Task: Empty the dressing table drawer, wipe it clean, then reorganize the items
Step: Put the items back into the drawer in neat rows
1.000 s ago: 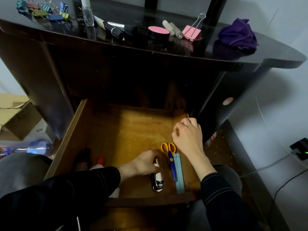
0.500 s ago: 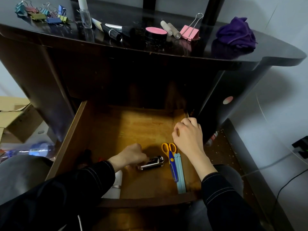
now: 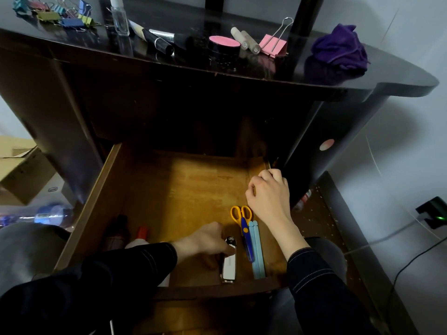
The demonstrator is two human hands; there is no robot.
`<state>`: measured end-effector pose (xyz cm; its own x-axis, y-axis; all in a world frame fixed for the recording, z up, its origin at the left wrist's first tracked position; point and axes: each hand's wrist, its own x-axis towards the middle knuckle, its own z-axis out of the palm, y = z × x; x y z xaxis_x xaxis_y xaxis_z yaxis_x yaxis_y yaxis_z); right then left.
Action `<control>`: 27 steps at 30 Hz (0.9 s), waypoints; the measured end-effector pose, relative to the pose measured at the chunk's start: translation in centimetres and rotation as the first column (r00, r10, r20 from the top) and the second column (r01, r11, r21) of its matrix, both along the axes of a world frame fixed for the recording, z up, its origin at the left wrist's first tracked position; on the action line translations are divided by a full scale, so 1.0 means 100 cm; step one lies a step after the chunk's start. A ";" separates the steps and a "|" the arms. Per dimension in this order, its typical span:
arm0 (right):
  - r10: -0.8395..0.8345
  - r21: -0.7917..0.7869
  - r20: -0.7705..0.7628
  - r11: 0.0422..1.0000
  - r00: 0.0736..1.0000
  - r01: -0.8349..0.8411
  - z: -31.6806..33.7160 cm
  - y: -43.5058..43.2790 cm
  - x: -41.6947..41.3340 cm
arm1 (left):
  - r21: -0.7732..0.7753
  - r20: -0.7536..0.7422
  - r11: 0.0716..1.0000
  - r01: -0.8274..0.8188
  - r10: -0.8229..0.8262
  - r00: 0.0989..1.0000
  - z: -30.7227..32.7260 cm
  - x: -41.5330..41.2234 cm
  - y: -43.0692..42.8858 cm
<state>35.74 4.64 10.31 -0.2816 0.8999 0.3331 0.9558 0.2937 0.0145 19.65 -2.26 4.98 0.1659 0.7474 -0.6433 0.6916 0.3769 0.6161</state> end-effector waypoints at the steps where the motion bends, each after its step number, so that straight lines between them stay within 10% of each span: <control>1: 0.000 0.000 0.004 1.000 1.000 0.000 0.000 0.000 0.000 | -0.064 0.044 0.997 -0.039 0.042 0.998 0.000 0.004 0.000; 27: 0.018 0.004 -0.033 1.000 0.999 -0.018 -0.001 0.001 0.002 | 0.031 0.027 0.996 0.089 -0.090 0.996 -0.001 0.018 0.003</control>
